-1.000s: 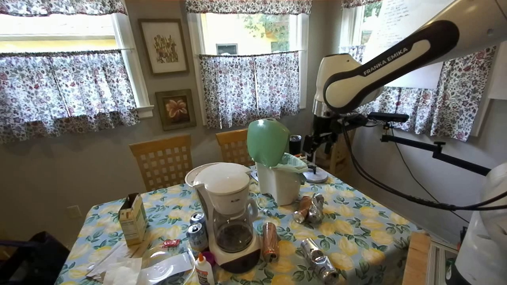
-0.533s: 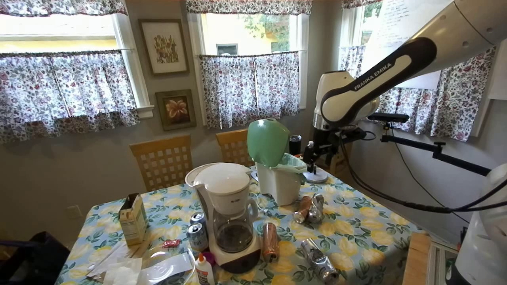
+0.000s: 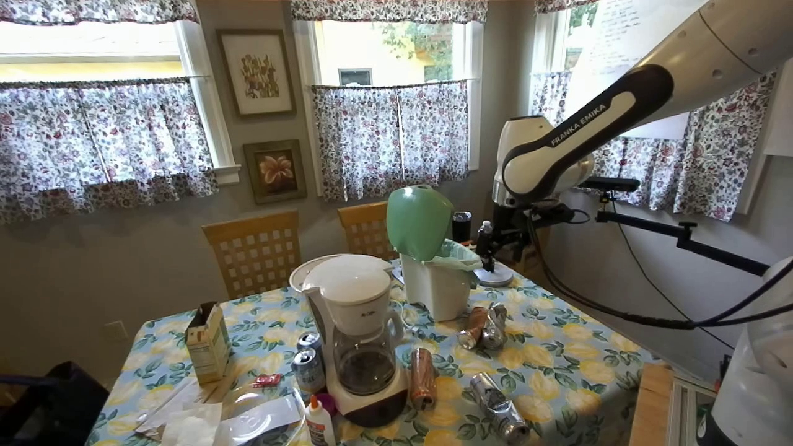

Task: Throw two cans into the bin

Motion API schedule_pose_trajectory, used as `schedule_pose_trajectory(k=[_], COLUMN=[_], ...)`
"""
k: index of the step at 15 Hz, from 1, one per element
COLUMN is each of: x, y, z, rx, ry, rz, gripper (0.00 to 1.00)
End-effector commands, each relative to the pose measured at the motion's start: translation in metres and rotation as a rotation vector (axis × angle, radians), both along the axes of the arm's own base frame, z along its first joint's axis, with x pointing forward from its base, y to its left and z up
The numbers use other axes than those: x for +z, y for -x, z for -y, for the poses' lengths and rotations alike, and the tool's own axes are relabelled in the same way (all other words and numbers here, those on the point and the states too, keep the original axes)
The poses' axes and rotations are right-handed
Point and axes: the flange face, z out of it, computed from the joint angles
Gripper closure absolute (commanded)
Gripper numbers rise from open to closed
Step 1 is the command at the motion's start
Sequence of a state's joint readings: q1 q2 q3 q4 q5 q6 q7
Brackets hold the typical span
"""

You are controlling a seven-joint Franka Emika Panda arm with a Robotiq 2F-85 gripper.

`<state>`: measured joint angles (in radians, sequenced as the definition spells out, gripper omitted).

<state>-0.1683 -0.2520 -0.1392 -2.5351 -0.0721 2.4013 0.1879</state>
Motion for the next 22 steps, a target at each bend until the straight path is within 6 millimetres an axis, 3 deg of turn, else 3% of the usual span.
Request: schedule_pose_trajectory(k=[1,14,22], x=[-0.025,-0.121,-0.177], y=[-0.012,-0.059,-0.072], z=[0.023,0.062,0.083], rx=[-0.124,-0.344,-0.484], ry=[-0.031,-0.060,-0.042], rz=[0.033,-0.073,-0.122], gripper=[0.00,0.00,0.00])
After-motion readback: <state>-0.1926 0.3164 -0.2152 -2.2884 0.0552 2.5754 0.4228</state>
